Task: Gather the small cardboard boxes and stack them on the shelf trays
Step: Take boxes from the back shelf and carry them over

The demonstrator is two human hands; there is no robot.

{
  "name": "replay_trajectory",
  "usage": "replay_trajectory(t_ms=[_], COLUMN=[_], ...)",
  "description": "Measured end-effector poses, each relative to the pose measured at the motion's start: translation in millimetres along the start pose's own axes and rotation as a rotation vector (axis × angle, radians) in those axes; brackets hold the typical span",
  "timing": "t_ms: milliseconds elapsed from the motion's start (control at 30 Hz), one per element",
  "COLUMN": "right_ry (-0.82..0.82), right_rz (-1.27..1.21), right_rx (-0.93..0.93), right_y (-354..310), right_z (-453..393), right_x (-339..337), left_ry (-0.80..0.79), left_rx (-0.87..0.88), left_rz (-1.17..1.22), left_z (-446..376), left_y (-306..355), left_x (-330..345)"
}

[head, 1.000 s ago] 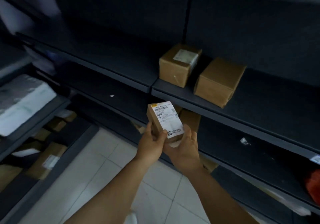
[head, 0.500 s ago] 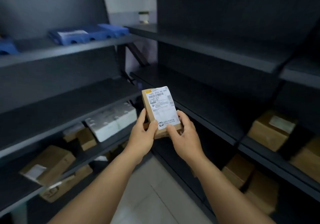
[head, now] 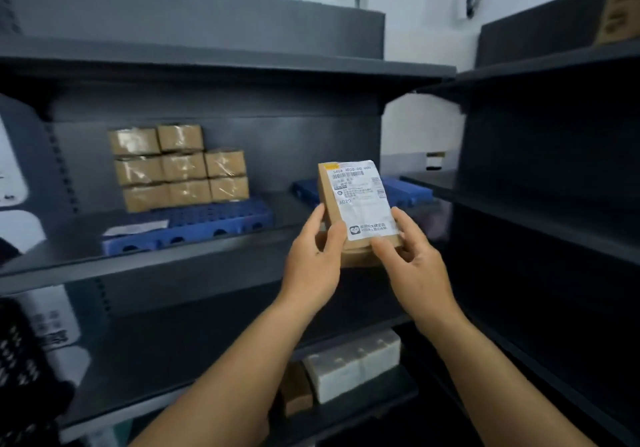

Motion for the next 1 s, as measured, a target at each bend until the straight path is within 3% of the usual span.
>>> replay_trajectory(t_ms=[433, 600, 767, 1000], right_ry=[-0.199, -0.257, -0.282, -0.277], right_rz=[-0.239, -0.233, -0.132, 0.162], right_rx=[-0.062, -0.002, 0.009, -0.009], right_y=[-85.5, -106.9, -124.4, -132.5], right_z=[-177.0, -241.7, -281.1, -311.3], right_x=[149.6, 198.8, 236.0, 270.4], left_ry=[0.28, 0.54, 0.693, 0.684], left_rx=[0.171, 0.222, 0.189, 0.047], left_rz=[-0.308, -0.549, -0.631, -0.522], left_z=[-153.1, -180.4, -195.6, -230.6], left_y=[51.8, 70.7, 66.9, 32.4], left_x=[-147.4, -221.4, -293.2, -360.2])
Point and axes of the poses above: each hand's wrist, its own z-axis away from the middle knuckle, its own x-axis out of the palm, y = z × x, the point moved 8 cm from there along -z, towards the middle knuckle, and after that the axes turned 14 degrees about z, right-handed, at the moved point
